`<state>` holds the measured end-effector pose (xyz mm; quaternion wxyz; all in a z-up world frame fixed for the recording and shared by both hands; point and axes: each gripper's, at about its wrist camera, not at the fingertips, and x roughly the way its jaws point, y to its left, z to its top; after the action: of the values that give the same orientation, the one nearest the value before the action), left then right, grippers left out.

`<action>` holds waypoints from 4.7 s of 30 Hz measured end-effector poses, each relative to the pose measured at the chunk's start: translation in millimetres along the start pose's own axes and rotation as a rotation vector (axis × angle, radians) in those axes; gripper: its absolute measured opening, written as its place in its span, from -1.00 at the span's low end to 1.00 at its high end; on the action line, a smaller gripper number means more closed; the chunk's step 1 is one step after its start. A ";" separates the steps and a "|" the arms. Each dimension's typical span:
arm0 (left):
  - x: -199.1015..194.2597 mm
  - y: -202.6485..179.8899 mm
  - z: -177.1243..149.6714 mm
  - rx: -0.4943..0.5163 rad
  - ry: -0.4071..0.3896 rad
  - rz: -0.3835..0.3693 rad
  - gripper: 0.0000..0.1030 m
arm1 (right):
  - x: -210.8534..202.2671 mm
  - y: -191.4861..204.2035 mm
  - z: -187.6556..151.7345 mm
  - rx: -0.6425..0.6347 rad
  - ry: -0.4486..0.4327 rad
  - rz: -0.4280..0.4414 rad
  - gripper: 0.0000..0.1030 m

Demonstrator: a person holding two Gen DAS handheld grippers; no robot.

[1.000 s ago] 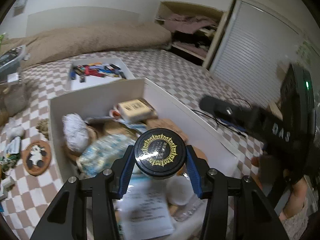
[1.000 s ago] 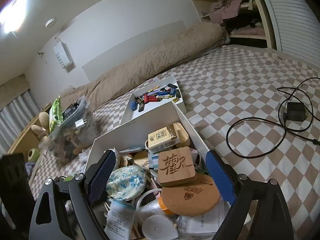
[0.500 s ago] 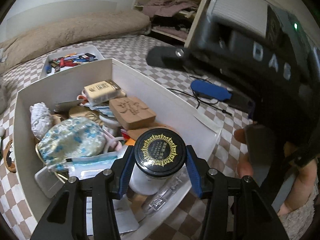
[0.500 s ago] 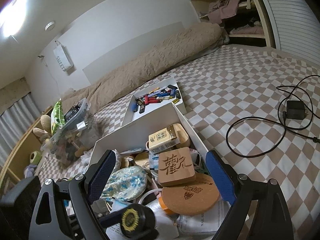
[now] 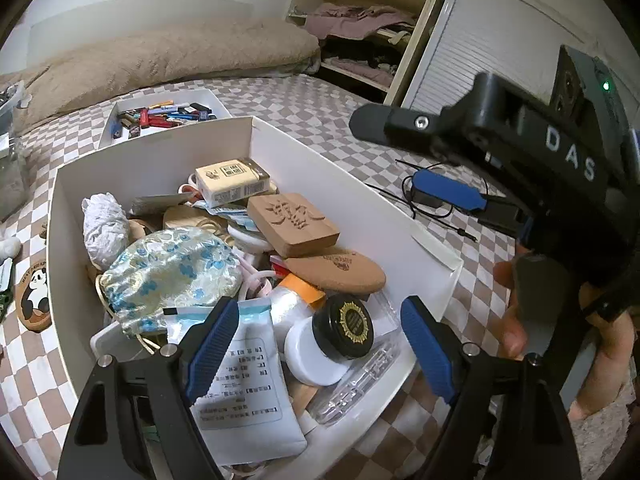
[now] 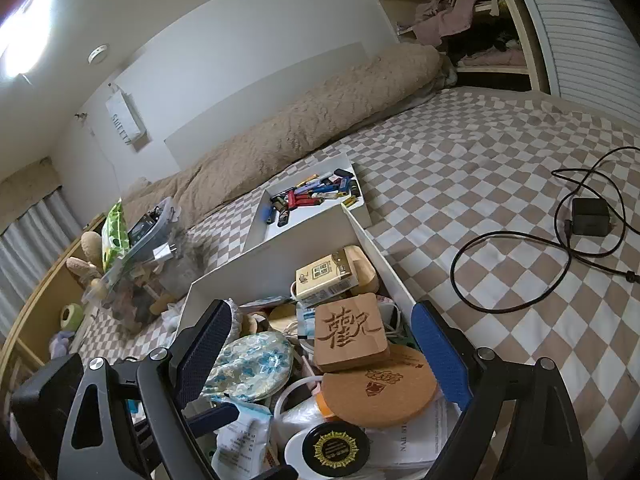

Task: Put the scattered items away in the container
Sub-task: 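Open both grippers to drop the tin and wooden plate into the box, then withdraw both tools from the box back toward the scattered items, then lower the left tool onto the blue sachet and close its gripper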

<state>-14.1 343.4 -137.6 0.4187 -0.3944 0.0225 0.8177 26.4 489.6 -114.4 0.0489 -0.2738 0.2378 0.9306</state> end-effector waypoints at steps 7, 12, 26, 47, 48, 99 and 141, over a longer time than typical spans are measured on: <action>-12.9 7.5 5.4 -0.014 -0.031 0.014 0.63 | 1.4 1.3 -1.1 -0.006 0.002 0.002 0.78; -26.7 18.1 9.8 -0.021 -0.071 0.055 0.80 | 1.9 6.2 -1.9 -0.022 -0.001 -0.002 0.78; -54.0 54.9 17.5 -0.072 -0.143 0.147 1.00 | 4.0 21.0 -3.7 -0.100 -0.013 -0.063 0.79; -77.2 93.5 21.3 -0.107 -0.173 0.210 1.00 | 11.7 43.5 -12.8 -0.193 0.001 -0.095 1.00; -77.8 94.8 21.2 -0.109 -0.174 0.213 1.00 | 12.0 44.1 -13.2 -0.195 0.002 -0.097 1.00; -194.4 233.5 -64.0 -0.246 -0.206 0.528 1.00 | 23.7 173.9 -72.7 -0.422 -0.049 0.164 1.00; -149.7 350.0 -137.1 -0.496 0.083 0.667 1.00 | 122.5 247.3 -231.1 -0.707 0.488 0.220 1.00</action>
<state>-123.4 -33.8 -235.3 0.0219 -0.4871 -0.0319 0.8725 -19.4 158.1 -247.1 -0.2047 -0.4583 -0.0629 0.8626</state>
